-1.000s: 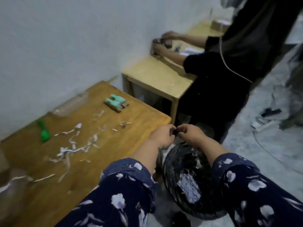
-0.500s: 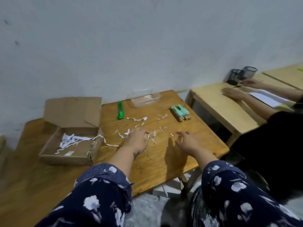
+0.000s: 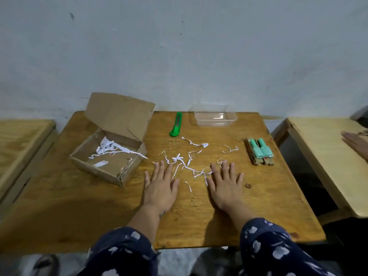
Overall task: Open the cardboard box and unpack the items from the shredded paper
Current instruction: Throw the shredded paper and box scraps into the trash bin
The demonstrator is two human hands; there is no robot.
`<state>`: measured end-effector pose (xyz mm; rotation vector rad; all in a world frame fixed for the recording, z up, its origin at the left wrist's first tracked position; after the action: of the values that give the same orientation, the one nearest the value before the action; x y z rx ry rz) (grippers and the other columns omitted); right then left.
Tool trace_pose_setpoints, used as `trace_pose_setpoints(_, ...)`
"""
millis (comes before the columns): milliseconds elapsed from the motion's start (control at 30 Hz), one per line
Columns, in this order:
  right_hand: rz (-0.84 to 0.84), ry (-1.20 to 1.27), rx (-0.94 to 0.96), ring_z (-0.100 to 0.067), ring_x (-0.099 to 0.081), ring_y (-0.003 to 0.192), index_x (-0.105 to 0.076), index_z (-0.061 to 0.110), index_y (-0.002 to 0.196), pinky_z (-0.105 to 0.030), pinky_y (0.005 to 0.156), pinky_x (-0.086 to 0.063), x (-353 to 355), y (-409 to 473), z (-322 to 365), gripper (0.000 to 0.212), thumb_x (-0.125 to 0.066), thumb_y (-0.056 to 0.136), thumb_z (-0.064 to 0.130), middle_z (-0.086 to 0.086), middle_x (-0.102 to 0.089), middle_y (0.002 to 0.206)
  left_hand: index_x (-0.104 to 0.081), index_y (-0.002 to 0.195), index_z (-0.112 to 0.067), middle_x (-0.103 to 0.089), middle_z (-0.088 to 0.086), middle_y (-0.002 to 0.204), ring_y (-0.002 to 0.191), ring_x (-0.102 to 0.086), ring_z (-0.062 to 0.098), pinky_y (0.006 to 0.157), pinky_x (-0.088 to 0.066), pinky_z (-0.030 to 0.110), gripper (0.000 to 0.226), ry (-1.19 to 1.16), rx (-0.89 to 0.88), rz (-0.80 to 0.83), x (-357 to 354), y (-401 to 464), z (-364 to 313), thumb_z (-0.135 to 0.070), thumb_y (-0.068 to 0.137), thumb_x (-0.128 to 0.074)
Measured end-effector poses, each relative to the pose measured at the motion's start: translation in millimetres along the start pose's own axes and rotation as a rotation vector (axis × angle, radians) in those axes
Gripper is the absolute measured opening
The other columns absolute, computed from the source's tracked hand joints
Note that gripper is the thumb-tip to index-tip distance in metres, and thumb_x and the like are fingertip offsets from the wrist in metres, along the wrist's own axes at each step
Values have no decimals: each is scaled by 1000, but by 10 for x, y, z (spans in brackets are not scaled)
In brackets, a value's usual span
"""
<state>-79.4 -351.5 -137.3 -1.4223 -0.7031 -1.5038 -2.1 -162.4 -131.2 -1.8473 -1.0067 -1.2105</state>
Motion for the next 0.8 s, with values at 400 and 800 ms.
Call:
trace_pose_setpoints(400,-83,112,-4,-39,8,145,-19,28,150,-57,115,5,241,722,-110,56,-19,98,49,-11,1,160,-39,142,-30,-31,-11,154,143,-22,6,118,-9,32,42,-27,-160,-197,173,231,-235,-34,101,-30)
trace_pose_setpoints(800,54,153,420,-34,4,147,-21,38,147,-57,117,2,159,860,1054,47,-18,100,43,5,-8,161,-22,151,-18,-28,-2,156,146,-16,10,120,-3,39,59,-128,-56,-241,104,240,108,-41,97,-23)
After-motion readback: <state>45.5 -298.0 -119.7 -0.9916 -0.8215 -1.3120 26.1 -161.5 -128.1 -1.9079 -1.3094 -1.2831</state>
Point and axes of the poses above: each hand's wrist, its own y-axis towards the middle knuckle, its own x-axis out of the back of the hand, z = x × y, the point moved 9 cm from there along y, towards the middle knuckle
